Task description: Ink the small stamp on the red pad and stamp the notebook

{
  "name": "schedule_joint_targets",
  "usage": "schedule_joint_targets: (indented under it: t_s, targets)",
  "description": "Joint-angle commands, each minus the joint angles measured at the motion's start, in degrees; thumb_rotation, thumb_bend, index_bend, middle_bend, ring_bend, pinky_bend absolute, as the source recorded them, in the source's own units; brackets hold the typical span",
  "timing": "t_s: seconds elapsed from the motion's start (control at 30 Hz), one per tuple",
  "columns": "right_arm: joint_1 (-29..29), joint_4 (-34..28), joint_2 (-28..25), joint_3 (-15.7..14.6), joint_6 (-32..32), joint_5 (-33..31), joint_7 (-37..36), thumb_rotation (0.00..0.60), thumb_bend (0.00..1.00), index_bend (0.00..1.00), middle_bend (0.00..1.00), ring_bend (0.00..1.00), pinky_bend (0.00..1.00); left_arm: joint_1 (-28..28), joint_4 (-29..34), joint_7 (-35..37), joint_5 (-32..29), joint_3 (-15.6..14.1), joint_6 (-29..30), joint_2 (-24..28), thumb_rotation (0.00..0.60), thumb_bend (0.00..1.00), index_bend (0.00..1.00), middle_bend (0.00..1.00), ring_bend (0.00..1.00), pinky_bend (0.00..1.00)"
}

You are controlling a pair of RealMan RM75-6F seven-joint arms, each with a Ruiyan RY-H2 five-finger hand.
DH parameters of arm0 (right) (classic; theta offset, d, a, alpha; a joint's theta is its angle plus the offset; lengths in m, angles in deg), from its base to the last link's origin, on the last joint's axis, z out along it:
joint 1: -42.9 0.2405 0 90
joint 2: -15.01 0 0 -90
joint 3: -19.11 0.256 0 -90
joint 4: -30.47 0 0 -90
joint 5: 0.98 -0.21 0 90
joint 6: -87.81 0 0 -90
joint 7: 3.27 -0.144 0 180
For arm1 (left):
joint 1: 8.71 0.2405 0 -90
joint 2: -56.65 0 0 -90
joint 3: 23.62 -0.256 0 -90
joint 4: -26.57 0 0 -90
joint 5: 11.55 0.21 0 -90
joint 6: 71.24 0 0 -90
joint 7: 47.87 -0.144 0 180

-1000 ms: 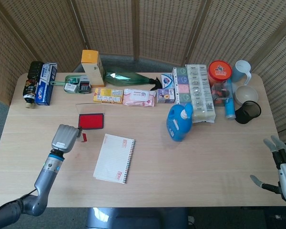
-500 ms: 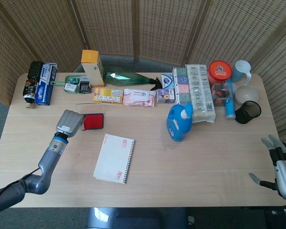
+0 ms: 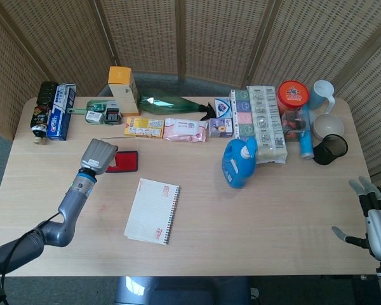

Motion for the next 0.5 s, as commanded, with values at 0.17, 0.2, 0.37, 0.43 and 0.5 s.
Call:
schedule_joint_targets:
  t_s: [0.17, 0.2, 0.37, 0.43, 0.5]
  targets:
    - [0.0, 0.2, 0.1, 0.3, 0.4, -0.1, -0.1, 0.567, 0.0, 0.06, 0.0, 0.0, 0.0, -1.2, -1.8, -1.6, -1.3, -0.6, -0.8, -1.7, 0.6, 0.35, 0.63, 1.0, 1.0, 1.0]
    - [0.0, 0.2, 0.1, 0.4, 0.5, -0.1, -0.1, 0.568, 0.0, 0.06, 0.0, 0.0, 0.0, -1.3, -2.0, -1.7, -1.6, -0.5, -0.9, -1.9, 0.6, 0.35, 0.63, 1.0, 1.0, 1.0]
    - [-0.3, -0.1, -0.1, 0.3, 1.3, 0.8, -0.5, 0.569, 0.0, 0.06, 0.0, 0.0, 0.0, -2.1, -3.2, -2.6, -2.7, -0.5, -1.2, -2.6, 0.6, 0.36, 0.63, 1.0, 1.0, 1.0]
    - [-0.4, -0.2, -0.2, 0.2, 1.6, 1.2, -0.4, 0.568, 0.0, 0.06, 0.0, 0.0, 0.0, -2.4, -4.0, -3.0, -3.4, -0.6, -1.6, -3.0, 0.6, 0.35, 0.63, 1.0, 1.0, 1.0]
    - [-0.5, -0.3, -0.1, 0.1, 1.8, 1.4, -0.2, 0.566, 0.0, 0.06, 0.0, 0.0, 0.0, -2.6, -5.0, -2.9, -3.9, -0.8, -2.1, -3.5, 0.6, 0.35, 0.63, 1.0, 1.0, 1.0]
